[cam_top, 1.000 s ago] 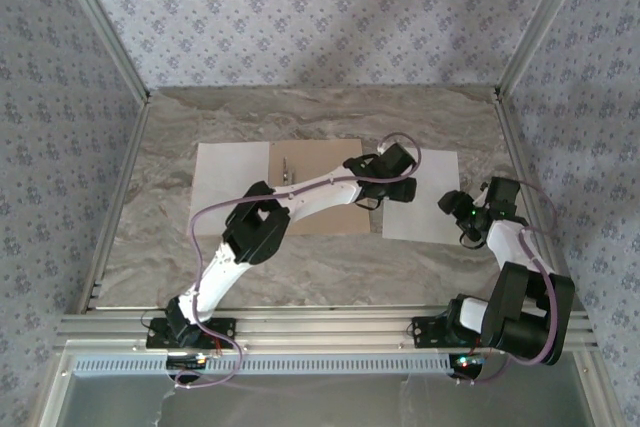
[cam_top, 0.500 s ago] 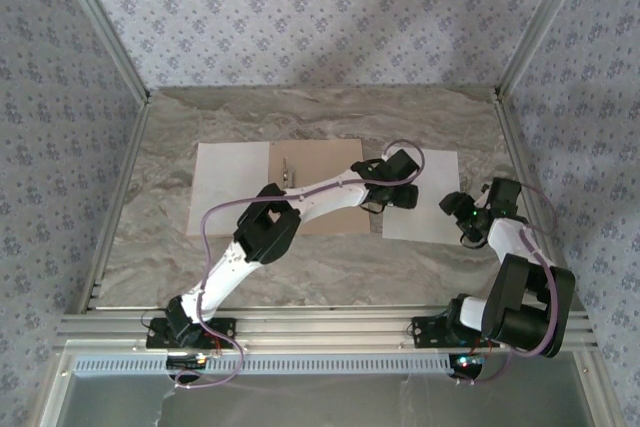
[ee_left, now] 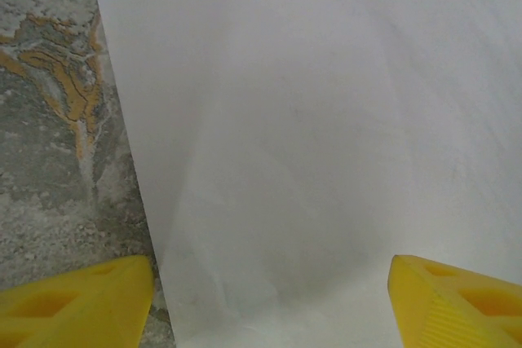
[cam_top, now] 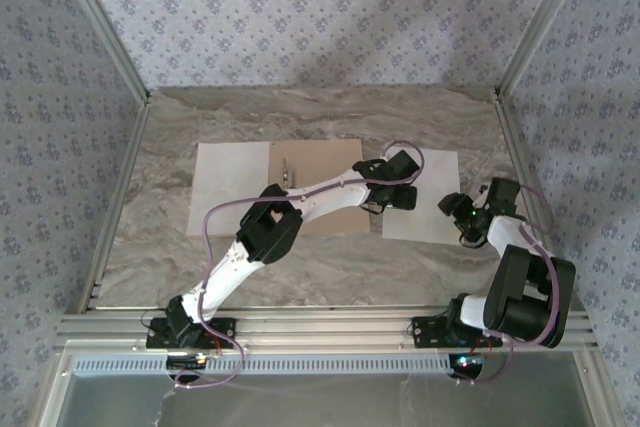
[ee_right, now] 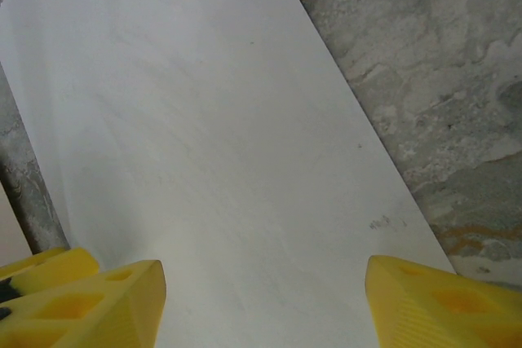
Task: Put the files into the folder
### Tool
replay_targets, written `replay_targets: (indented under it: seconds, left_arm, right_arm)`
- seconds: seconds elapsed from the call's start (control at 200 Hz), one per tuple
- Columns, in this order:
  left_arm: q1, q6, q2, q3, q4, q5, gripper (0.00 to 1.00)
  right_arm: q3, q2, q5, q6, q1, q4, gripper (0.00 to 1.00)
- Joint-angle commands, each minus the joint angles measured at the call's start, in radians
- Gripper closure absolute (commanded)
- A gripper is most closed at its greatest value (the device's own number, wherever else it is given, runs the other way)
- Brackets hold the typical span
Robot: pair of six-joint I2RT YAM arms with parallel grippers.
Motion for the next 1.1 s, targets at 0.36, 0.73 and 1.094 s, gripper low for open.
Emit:
replay_targets:
  seconds: [0.36, 0.73, 1.094]
  left_arm:
    - [-0.007, -0.024, 0.03, 0.03, -0.014, 0.06, 0.21]
    - [-0.003, -0.037, 0.002, -0.002, 0.022, 0.084, 0.15]
    - [0.003, -0.052, -0.027, -0.051, 0.062, 0.11, 0.15]
  right_arm:
    - [-0.005, 0.077, -0.087, 0.054, 0.007, 0.065, 0.39]
    - [-0.015, 0.102, -0.094, 0.064, 0.033, 0.096, 0.4]
    - [-0.031, 0.121, -0.12, 0.095, 0.048, 0.135, 0.4]
